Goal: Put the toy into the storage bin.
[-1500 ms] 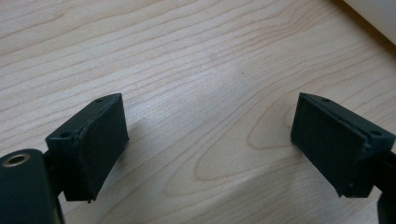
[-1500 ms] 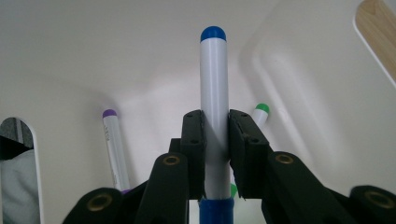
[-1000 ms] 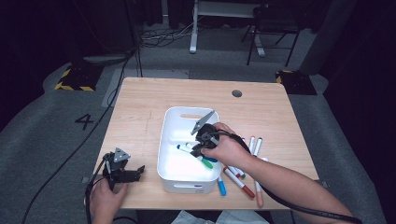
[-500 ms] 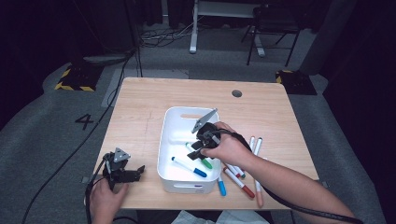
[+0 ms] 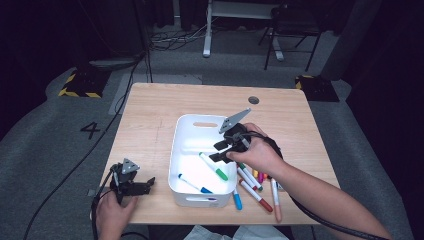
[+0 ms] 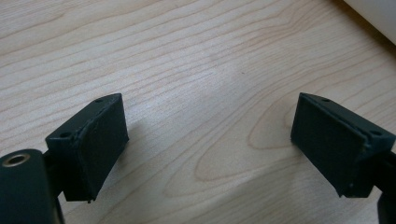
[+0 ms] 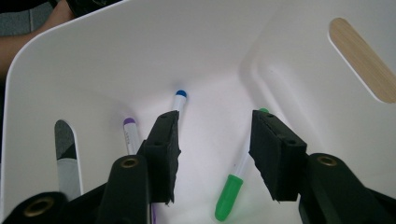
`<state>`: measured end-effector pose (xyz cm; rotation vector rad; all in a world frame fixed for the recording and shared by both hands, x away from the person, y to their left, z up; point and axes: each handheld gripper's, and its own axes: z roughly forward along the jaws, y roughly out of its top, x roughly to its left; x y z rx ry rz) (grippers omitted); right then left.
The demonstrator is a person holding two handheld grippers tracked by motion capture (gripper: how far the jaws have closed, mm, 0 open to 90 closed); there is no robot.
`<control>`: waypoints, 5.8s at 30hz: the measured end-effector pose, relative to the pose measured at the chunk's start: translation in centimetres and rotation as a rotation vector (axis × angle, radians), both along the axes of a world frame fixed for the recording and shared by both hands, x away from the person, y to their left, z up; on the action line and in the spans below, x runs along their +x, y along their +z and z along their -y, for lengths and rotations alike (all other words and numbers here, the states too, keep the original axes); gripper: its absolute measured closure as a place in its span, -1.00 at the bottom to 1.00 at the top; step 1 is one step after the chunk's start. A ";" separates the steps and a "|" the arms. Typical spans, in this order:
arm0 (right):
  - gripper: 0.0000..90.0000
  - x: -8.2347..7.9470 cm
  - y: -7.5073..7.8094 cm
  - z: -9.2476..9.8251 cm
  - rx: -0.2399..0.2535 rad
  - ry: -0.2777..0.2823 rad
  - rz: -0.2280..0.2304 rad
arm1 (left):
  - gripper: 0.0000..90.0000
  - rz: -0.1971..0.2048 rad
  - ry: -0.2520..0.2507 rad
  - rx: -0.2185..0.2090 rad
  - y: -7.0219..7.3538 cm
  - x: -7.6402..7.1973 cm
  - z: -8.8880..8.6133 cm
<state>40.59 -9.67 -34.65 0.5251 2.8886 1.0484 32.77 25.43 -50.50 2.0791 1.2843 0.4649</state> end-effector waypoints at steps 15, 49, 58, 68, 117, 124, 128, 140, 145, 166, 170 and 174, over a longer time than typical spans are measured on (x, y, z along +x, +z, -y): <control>0.26 0.2 2.1 5.8 0.063 -0.115 0.031 | -0.75 -0.001 -0.001 -0.003 0.0 0.1 0.0; 0.31 4.2 -8.1 13.2 -0.024 -0.373 -0.090 | -0.75 0.000 0.001 -0.003 0.0 0.1 0.0; 0.30 4.3 -10.1 13.6 -0.067 -0.388 -0.072 | -0.75 0.000 0.001 -0.003 0.0 0.1 0.0; 0.31 4.3 -10.8 13.9 -0.075 -0.408 -0.077 | -0.75 0.000 0.001 -0.003 0.0 0.1 0.0; 0.71 4.9 -9.3 9.8 -0.049 -0.379 -0.062 | -0.75 -0.003 0.001 -0.005 0.0 0.1 0.0; 0.71 4.0 -7.5 10.2 -0.046 -0.353 -0.056 | -0.75 0.000 0.001 -0.003 0.0 0.1 0.0; 0.71 3.5 -6.1 10.5 -0.037 -0.340 -0.040 | -0.75 -0.005 -0.005 -0.002 0.0 0.1 0.1; 0.71 2.3 -2.5 11.3 0.011 -0.313 -0.016 | -0.75 -0.004 -0.016 0.006 0.0 0.2 0.3; 0.71 1.9 -1.0 11.4 0.021 -0.307 -0.006 | -0.76 -0.004 -0.017 0.006 0.0 0.2 0.3; 0.71 1.1 2.9 8.1 0.064 -0.210 0.017 | -0.75 -0.001 -0.020 0.007 0.0 0.3 0.2; 0.71 1.1 3.2 7.1 0.067 -0.191 0.028 | -0.75 -0.001 -0.020 0.008 0.0 0.3 0.2; 0.71 1.2 3.3 6.3 0.077 -0.182 0.035 | -0.75 -0.003 -0.021 0.005 0.0 0.3 0.3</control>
